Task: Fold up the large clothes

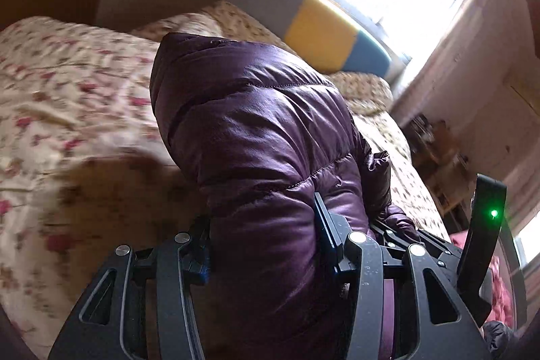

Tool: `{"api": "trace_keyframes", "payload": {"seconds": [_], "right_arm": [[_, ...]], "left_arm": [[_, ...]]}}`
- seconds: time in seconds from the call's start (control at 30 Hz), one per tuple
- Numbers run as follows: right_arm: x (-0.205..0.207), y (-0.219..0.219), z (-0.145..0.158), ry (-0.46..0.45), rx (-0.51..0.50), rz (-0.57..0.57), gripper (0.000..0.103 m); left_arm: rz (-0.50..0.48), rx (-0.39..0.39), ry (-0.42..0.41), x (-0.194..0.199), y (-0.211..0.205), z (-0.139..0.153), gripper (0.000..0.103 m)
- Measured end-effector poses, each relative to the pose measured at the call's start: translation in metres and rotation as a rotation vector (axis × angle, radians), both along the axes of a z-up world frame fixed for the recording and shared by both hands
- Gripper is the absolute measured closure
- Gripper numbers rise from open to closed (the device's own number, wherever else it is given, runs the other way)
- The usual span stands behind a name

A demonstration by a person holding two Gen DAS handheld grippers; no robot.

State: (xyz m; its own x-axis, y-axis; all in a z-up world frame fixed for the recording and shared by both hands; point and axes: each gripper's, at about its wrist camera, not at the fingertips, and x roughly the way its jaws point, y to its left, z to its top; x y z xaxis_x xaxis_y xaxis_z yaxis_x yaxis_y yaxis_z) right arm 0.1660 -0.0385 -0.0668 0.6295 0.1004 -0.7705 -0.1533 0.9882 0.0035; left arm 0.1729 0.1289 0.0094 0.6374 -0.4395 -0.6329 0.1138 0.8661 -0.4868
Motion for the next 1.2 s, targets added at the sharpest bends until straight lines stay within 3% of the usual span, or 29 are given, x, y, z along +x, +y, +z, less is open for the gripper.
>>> {"api": "trace_keyframes", "payload": {"seconds": [0.1,0.23,0.43,0.67,0.87,1.03,1.1,1.2], "right_arm": [[0.006,0.027,-0.009,-0.001,-0.059,0.030,0.082],[0.012,0.038,-0.033,-0.004,-0.114,0.044,0.081],[0.012,0.034,-0.041,-0.017,-0.123,0.044,0.078],[-0.002,0.028,-0.012,-0.032,-0.101,0.006,0.058],[-0.009,0.025,0.016,-0.097,-0.093,0.000,0.041],[-0.011,0.029,0.041,-0.156,-0.075,0.003,0.045],[-0.003,0.035,0.045,-0.167,-0.087,0.005,0.064],[0.010,0.045,0.038,-0.152,-0.144,0.004,0.071]], "left_arm": [[0.037,0.029,0.023,-0.003,0.016,-0.006,0.055],[0.091,0.041,0.096,-0.003,0.024,-0.034,0.050],[0.166,0.114,0.088,-0.006,0.012,-0.042,0.042],[0.237,0.228,0.079,-0.016,0.011,-0.014,0.038],[0.313,0.242,0.047,-0.020,0.016,0.008,0.038],[0.336,0.227,0.051,-0.011,0.017,0.014,0.038],[0.346,0.226,0.055,-0.007,0.015,0.016,0.038],[0.344,0.231,0.062,0.002,0.013,0.016,0.038]]}}
